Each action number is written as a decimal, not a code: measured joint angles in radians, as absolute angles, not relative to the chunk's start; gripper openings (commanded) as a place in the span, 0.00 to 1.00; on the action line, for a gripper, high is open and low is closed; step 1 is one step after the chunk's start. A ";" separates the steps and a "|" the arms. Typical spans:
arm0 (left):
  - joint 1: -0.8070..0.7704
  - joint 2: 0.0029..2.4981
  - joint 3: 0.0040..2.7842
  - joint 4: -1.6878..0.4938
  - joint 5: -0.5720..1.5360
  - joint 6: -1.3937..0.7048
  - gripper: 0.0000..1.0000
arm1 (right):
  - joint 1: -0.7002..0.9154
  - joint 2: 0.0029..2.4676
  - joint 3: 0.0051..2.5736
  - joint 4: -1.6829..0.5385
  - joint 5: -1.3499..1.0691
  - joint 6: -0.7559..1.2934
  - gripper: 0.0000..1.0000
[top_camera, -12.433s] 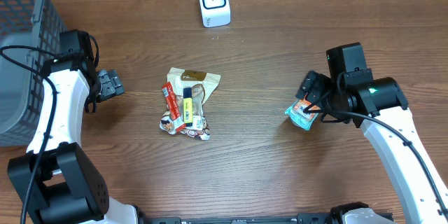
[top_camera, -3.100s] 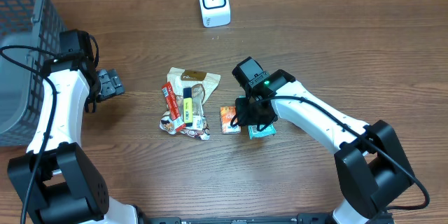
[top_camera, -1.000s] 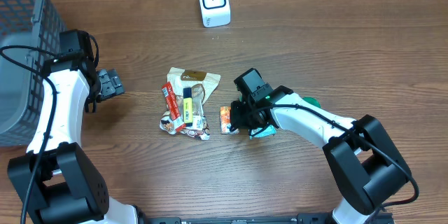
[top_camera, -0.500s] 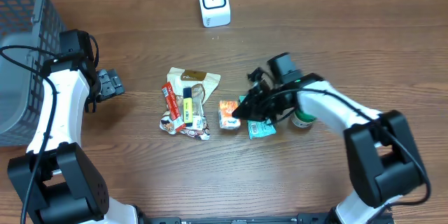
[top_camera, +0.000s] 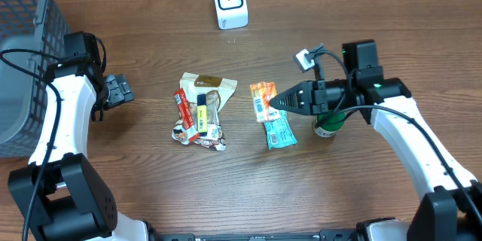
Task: Scan the item barcode
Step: 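Lift the orange box and carry it toward the white scanner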
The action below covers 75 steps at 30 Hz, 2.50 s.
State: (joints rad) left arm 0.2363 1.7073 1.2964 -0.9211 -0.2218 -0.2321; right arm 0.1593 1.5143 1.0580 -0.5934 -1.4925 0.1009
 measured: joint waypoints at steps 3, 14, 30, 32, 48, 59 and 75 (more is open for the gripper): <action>0.236 1.707 1.296 -0.921 -0.222 -0.232 1.00 | 0.156 1.486 1.058 -0.592 -1.517 0.113 0.04; 0.236 1.707 1.296 -0.921 -0.222 -0.232 1.00 | 0.156 1.324 1.055 -0.242 -1.536 0.526 0.04; 0.236 1.707 1.296 -0.921 -0.222 -0.232 1.00 | 0.156 1.248 1.055 -0.161 -1.502 0.691 0.04; 0.236 1.707 1.296 -0.921 -0.222 -0.232 1.00 | 0.157 1.251 1.054 -0.239 -1.446 0.648 0.04; 0.236 1.707 1.297 -0.921 -0.222 -0.232 1.00 | 0.270 1.378 1.080 -0.694 -0.533 0.216 0.03; 0.236 1.707 1.297 -0.921 -0.222 -0.232 1.00 | 0.300 1.675 1.968 -1.229 -0.282 0.091 0.03; 0.236 1.707 1.297 -0.921 -0.222 -0.232 1.00 | 0.488 2.056 2.179 -0.709 0.222 -0.261 0.04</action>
